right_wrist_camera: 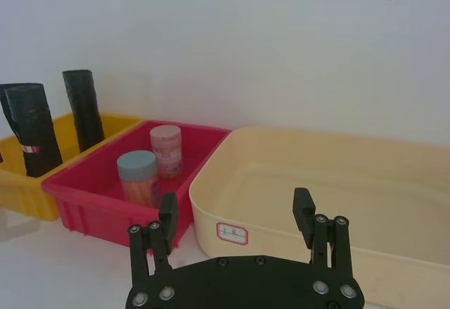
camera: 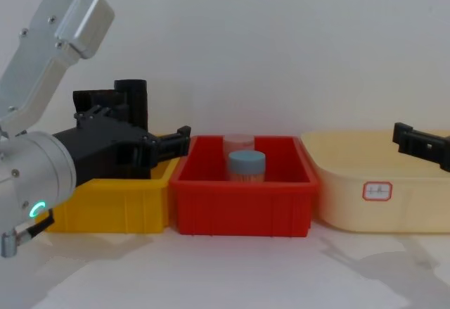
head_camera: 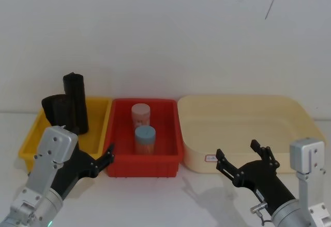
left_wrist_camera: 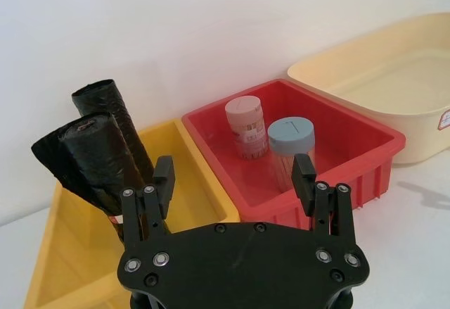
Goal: Pick up the garbage bag with the one hand and transfer it to the other hand.
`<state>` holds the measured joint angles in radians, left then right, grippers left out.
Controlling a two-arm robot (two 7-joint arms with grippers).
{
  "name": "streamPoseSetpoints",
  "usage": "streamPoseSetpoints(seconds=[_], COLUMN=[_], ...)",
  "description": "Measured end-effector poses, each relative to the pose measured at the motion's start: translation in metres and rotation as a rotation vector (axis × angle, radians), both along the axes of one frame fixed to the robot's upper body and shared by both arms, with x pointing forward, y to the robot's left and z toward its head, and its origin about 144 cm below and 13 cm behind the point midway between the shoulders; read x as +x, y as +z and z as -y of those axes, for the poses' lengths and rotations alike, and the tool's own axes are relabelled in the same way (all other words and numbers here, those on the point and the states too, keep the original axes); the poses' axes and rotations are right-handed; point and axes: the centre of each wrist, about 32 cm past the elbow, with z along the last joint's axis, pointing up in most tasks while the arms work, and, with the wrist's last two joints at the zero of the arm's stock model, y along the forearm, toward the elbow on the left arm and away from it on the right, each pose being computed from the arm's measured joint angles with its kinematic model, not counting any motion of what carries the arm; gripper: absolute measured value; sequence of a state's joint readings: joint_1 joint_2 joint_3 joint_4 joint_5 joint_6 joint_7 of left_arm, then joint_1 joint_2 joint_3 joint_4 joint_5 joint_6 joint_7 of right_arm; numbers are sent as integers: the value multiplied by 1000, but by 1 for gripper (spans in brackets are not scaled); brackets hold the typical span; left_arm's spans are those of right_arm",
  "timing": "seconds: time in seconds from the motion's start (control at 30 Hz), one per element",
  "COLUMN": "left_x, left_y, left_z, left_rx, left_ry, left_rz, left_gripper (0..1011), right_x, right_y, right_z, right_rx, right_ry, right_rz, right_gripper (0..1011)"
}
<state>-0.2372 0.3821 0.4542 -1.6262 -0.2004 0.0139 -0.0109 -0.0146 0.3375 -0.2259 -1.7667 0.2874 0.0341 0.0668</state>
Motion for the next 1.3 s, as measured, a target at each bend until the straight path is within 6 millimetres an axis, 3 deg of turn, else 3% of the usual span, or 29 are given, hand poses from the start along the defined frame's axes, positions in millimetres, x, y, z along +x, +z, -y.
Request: streamPoseSetpoints(seconds=[0.87,1.3], left_x=[2,9], left_y=[1,-2], left_z=[-1,-24], left_rx=[-5,-23], left_ry=[5,88], left_rz=[7,29], left_gripper=[1000,1000], right_x=[0,0], right_y=[0,0], right_z=[0,0], right_rx=[0,0], right_ry=[0,0], right_rz=[0,0], right_gripper=[1000,1000])
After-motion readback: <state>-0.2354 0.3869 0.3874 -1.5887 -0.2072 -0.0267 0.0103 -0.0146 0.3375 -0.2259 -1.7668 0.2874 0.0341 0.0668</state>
